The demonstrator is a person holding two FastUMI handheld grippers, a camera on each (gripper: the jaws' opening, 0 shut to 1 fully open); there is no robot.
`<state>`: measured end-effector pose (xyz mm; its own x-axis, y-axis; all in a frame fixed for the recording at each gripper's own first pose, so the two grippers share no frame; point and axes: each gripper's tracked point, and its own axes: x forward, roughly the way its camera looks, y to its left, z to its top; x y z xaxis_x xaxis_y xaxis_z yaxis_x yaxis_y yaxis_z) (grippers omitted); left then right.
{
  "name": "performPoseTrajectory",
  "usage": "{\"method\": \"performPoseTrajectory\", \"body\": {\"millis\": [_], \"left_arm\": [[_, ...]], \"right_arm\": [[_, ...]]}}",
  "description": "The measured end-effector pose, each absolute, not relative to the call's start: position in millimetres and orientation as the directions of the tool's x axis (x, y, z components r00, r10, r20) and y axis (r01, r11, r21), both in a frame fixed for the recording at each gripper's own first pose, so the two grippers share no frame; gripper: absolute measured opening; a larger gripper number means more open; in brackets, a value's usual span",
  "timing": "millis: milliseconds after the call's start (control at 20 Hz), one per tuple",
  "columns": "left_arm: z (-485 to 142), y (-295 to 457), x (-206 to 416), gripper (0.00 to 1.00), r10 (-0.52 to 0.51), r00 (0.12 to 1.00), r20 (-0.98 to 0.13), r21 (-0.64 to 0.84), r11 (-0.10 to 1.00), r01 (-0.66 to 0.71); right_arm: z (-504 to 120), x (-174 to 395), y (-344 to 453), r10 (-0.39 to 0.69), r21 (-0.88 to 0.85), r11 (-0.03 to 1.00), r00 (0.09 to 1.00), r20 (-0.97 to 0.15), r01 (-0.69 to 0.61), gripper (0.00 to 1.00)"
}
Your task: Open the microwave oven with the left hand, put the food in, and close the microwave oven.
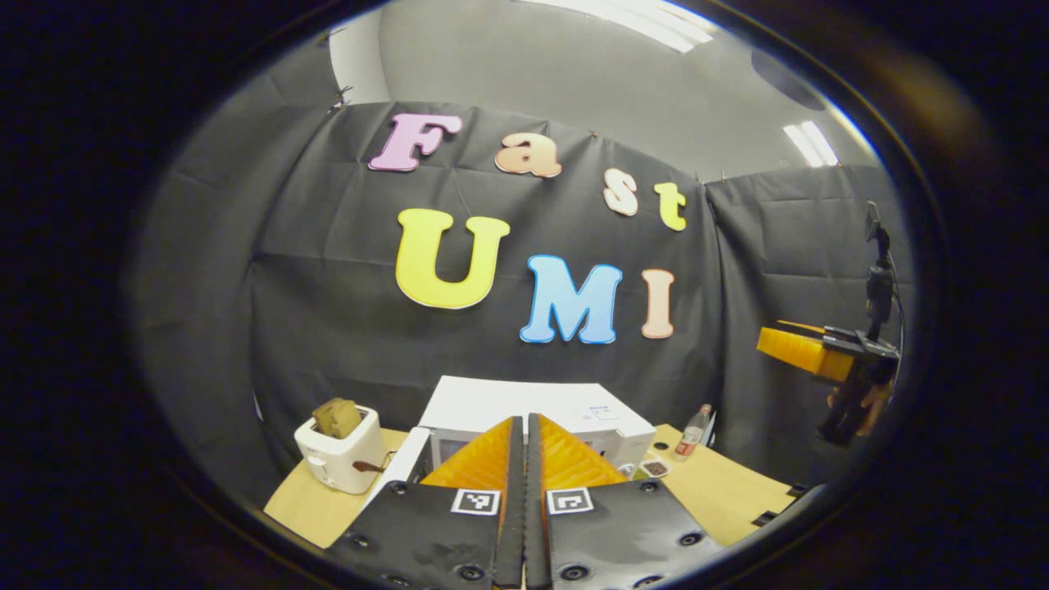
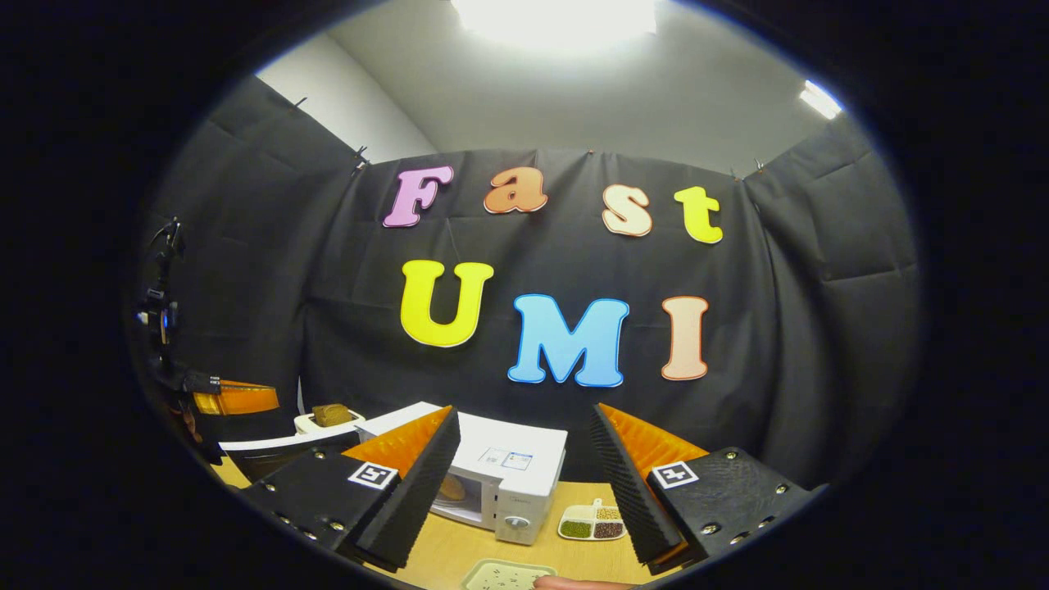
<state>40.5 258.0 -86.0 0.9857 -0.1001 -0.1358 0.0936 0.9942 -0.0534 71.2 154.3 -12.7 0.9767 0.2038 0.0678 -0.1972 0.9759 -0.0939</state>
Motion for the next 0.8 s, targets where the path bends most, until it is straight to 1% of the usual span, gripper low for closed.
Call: {"method": "performPoseTrajectory", "body": {"millis": [150,350,500,550,600,650,700,800], "left_arm": [[-106.1,290.7,23.7,0.07,-0.047,0.985,-0.164,-0.032,0.999,0.042],[-133.4,354.3,-10.2,0.07,0.112,0.972,-0.208,-0.017,0.993,-0.118],[-170.1,409.9,-40.9,0.07,0.251,0.925,-0.284,0.008,0.966,-0.26],[-183.0,420.2,-51.1,0.07,0.276,0.911,-0.307,0.016,0.959,-0.284],[-197.1,426.4,-61.0,0.05,0.292,0.895,-0.336,0.021,0.953,-0.303],[-206.8,429.8,-67.3,0.07,0.296,0.887,-0.354,0.025,0.951,-0.308],[-215.3,427.7,-71.7,0.05,0.292,0.882,-0.371,0.031,0.953,-0.302],[-232.1,427.8,-76.7,0.07,0.287,0.869,-0.403,0.034,0.954,-0.299]], "right_arm": [[-22.6,71.8,149.1,0.194,-0.08,0.979,0.98,0.044,-0.19,0.97],[-30.1,78.5,143.1,0.178,-0.08,0.981,0.984,0.015,-0.176,0.97],[-33.0,84.0,145.9,0.189,-0.075,0.979,0.982,0.007,-0.188,0.97],[-34.8,85.4,146.4,0.193,-0.079,0.978,0.981,-0.002,-0.193,0.97],[-37.9,85.7,147.0,0.195,-0.082,0.977,0.981,-0.016,-0.196,0.97],[-40.1,86.8,145.9,0.192,-0.083,0.978,0.981,-0.025,-0.193,0.97],[-41.4,86.8,146.2,0.191,-0.079,0.978,0.981,-0.032,-0.193,0.97],[-43.3,87.1,147.1,0.193,-0.064,0.979,0.98,-0.044,-0.196,0.97]]}}
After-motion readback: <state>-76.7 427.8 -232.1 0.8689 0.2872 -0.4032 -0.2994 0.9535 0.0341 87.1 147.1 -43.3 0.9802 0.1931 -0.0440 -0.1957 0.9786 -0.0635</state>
